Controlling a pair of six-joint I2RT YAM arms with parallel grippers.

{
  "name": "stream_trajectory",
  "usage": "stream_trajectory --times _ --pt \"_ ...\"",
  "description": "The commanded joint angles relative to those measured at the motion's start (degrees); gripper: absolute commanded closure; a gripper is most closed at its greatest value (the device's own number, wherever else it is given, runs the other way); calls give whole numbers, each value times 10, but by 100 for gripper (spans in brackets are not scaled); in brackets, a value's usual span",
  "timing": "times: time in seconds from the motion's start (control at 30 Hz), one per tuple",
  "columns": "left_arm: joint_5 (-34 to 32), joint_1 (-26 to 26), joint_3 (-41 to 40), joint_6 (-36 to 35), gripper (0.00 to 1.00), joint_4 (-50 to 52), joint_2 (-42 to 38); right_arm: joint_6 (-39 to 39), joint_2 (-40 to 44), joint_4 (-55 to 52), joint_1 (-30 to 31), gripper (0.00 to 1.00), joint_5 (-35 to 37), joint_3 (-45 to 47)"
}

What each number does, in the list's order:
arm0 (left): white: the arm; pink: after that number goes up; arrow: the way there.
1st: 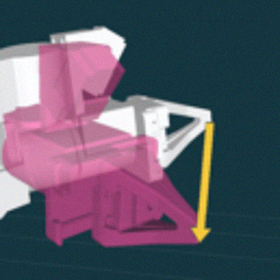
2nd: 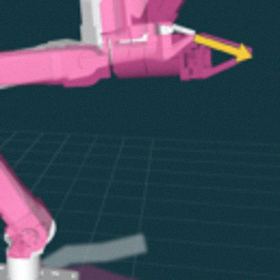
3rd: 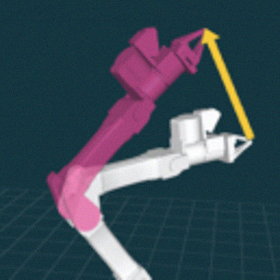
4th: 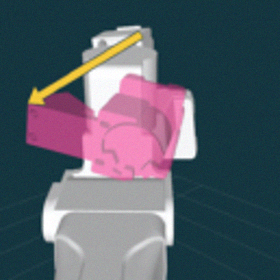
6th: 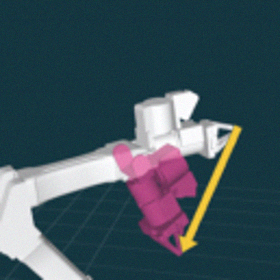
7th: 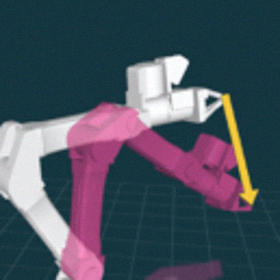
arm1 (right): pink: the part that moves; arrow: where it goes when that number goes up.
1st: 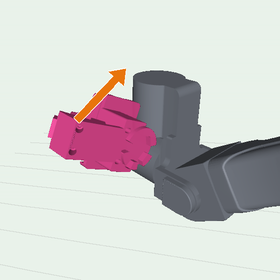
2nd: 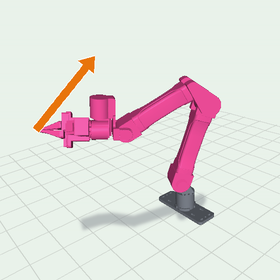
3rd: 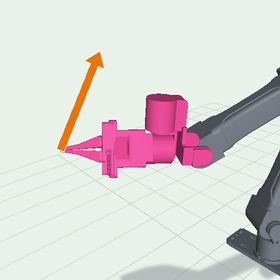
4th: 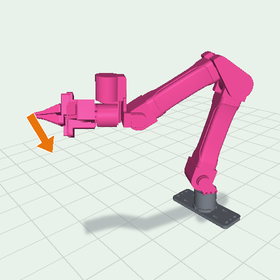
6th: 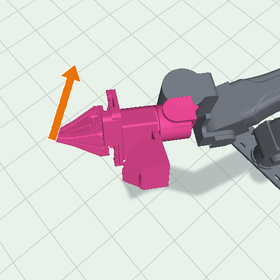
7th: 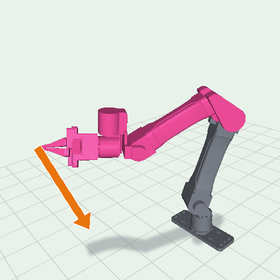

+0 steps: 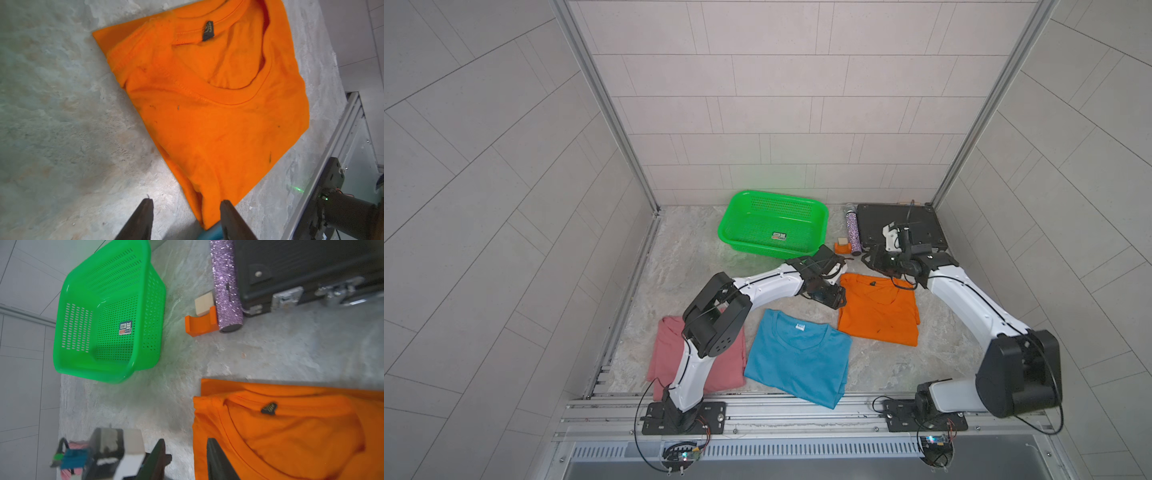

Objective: Put the folded t-shirts into the basket
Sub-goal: Adjust the T-shirt at the center of the board.

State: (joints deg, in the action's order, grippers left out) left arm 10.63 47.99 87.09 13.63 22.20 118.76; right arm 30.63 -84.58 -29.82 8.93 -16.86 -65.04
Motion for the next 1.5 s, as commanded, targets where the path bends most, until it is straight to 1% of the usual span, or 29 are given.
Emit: stream_trajectory --times 0.0,0.07,0.13,0.2,0.33,0.43,0.5,0.53,0.73,0.83,0.87,1.0,1.17,1.33,1.47 --pt "-61 8 4 10 49 -33 15 -98 -56 -60 7 63 35 -48" --pt "-83 11 9 17 51 -32 22 -155 -90 -82 6 60 79 -65" --pt "-88 11 -2 29 51 -43 20 -211 -115 -91 1 58 72 -72" --pt "-80 10 -25 43 51 -68 11 -250 -136 -97 -4 56 36 -81" --pt "-26 2 -75 85 50 -121 -22 -268 -171 -140 -11 53 -37 -118" --pt "2 -6 -119 109 44 -172 -60 -281 -197 -172 -9 51 -62 -143" --pt "10 -7 -117 114 35 -177 -55 -289 -207 -175 -8 49 -48 -146" --pt "10 -7 -114 116 33 -180 -49 -292 -211 -173 -8 48 -39 -148" --pt "22 -6 -98 129 31 -199 -17 -320 -237 -186 3 46 -17 -181" --pt "11 -6 -92 137 30 -198 -3 -336 -252 -194 12 46 -14 -200" --pt "6 -6 -88 139 32 -199 2 -339 -255 -197 15 46 -13 -205" --pt "5 -6 -59 146 50 -180 36 -348 -275 -207 21 48 -14 -222" --pt "-2 -5 -72 158 57 -190 44 -359 -290 -209 23 51 -26 -228" --pt "-10 -6 -83 164 69 -194 45 -366 -308 -218 22 55 -27 -236" --pt "-12 -4 -92 166 73 -199 45 -370 -315 -220 22 62 -29 -237"
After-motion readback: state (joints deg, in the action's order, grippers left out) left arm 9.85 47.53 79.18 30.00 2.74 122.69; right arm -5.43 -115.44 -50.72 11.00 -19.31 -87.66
